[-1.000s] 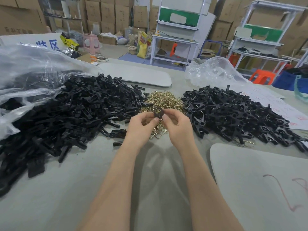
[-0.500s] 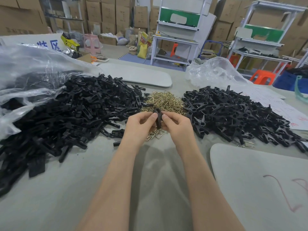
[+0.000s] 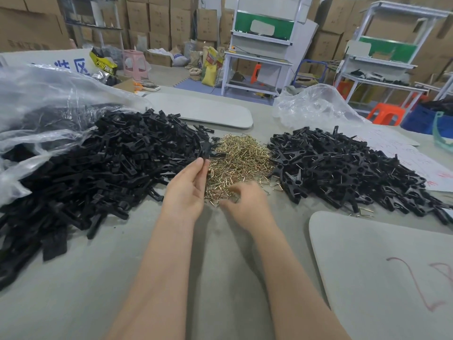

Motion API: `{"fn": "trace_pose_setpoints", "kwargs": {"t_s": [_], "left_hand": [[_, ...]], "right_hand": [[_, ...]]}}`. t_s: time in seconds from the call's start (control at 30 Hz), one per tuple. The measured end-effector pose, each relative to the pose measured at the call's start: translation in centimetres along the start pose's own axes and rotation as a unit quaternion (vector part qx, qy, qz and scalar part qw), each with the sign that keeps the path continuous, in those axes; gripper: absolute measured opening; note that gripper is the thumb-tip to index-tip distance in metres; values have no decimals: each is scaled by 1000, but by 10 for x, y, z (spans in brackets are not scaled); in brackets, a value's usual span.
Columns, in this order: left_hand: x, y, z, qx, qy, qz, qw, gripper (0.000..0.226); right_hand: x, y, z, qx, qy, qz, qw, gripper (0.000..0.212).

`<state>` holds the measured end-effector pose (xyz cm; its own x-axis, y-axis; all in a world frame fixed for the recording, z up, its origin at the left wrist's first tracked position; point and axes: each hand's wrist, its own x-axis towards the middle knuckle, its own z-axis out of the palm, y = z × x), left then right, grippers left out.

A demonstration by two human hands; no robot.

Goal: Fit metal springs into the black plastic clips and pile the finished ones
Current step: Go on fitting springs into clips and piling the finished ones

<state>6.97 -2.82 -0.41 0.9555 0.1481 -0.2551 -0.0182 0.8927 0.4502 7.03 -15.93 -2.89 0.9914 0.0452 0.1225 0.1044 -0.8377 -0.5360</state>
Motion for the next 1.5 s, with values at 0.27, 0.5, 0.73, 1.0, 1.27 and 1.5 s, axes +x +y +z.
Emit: {"fn": "trace_pose_setpoints", "kwargs": {"t_s": [0.27, 0.5, 0.73, 1.0, 1.27, 1.5], "left_hand": [[-8, 1, 1, -16, -16, -81, 996, 9], [-7, 1, 2, -43, -19, -77, 996, 4], [-9, -1, -1, -15, -61, -139, 988, 11], [-8, -6, 4, 20, -70, -108, 992, 3], [-10, -21, 1, 448, -112, 109, 880, 11], [-10, -28, -3, 648, -109, 273, 703, 21]], "right_hand": [[1, -7, 13, 1, 35, -5, 999, 24], [1, -9, 18, -24, 29, -40, 998, 39], [3, -6, 17, 0, 82, -45, 996, 18], [2, -6, -19, 354, 157, 26, 921, 10], [-4, -3, -49, 531, 87, 75, 840, 21], [-4, 8, -57, 486, 119, 80, 862, 13]]}}
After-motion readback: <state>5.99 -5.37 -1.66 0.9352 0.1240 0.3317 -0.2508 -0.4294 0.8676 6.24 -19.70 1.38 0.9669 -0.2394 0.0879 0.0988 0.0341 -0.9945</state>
